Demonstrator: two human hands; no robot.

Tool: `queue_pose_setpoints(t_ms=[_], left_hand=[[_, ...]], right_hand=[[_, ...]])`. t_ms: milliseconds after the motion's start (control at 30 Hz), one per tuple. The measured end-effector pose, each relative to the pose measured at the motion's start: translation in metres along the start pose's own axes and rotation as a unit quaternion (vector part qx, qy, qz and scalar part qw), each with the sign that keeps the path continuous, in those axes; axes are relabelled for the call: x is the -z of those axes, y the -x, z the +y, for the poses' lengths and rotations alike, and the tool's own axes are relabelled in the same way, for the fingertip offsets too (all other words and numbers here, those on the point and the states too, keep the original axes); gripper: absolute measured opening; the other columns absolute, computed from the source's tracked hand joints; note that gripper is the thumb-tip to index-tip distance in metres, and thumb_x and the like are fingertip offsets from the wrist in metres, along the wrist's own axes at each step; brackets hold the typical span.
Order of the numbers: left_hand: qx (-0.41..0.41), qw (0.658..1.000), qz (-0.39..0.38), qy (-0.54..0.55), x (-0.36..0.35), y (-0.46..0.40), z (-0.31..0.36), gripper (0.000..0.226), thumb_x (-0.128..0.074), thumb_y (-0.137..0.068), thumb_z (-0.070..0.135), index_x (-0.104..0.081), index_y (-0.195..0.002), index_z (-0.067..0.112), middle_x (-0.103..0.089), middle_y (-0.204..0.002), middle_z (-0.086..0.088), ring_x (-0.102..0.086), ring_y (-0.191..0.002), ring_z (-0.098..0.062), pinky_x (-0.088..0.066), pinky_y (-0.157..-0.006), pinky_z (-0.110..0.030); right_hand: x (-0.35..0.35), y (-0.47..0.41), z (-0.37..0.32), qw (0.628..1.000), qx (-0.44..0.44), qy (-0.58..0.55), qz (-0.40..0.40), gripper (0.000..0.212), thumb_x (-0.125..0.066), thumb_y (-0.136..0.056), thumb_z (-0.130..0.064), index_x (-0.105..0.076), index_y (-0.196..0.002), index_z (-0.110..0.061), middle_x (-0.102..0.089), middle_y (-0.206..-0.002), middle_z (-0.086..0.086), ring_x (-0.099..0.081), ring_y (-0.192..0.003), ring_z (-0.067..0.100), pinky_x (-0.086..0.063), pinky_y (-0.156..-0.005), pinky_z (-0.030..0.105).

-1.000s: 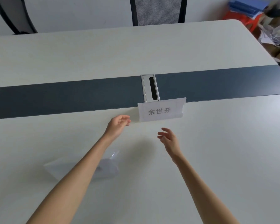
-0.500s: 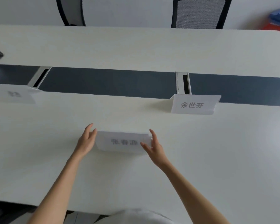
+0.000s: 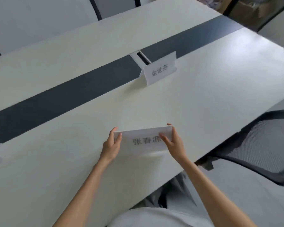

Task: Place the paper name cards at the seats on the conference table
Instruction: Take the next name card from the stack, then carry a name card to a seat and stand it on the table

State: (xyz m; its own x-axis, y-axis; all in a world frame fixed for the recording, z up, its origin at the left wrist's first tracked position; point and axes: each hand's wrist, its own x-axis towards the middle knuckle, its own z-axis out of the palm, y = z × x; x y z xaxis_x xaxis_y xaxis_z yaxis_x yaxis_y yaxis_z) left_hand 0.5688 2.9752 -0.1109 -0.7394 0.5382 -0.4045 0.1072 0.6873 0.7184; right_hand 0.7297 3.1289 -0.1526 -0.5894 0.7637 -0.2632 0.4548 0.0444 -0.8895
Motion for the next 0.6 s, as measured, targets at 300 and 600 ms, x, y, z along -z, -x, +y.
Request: queue_pose_setpoints(t_ms=[300, 600], left_hand=[[-0.16, 0.95, -0.264, -0.045, -0.103, 0.06, 0.064, 0.026, -0.043, -0.092, 0.029, -0.05, -0.113, 0.017, -0.057, -0.109, -0.005, -0.054, -0.1, -0.019, -0.046, -0.067, -0.026], [-0.308, 0.829, -0.459, -0.09, -0.272, 0.175, 0.13, 0.019, -0.053, -0.087, 0.018, -0.056, -0.1, 0.031, -0.062, -0.104, -0.005, -0.061, -0.079, -0.024, -0.054, -0.069, -0.035]], right_hand=[[0.098, 0.167, 0.053, 0.937, -0.113, -0.115, 0.311, 0.031, -0.066, -0.08, -0.029, -0.056, -0.105, -0.014, -0.067, -0.09, -0.001, -0.065, -0.08, 0.006, -0.055, -0.07, 0.025], [0.197, 0.321, 0.131, 0.781, -0.22, -0.227, 0.538, 0.05, -0.064, -0.081, -0.022, -0.046, -0.125, -0.008, -0.057, -0.099, -0.01, -0.054, -0.096, 0.005, -0.042, -0.089, 0.018]])
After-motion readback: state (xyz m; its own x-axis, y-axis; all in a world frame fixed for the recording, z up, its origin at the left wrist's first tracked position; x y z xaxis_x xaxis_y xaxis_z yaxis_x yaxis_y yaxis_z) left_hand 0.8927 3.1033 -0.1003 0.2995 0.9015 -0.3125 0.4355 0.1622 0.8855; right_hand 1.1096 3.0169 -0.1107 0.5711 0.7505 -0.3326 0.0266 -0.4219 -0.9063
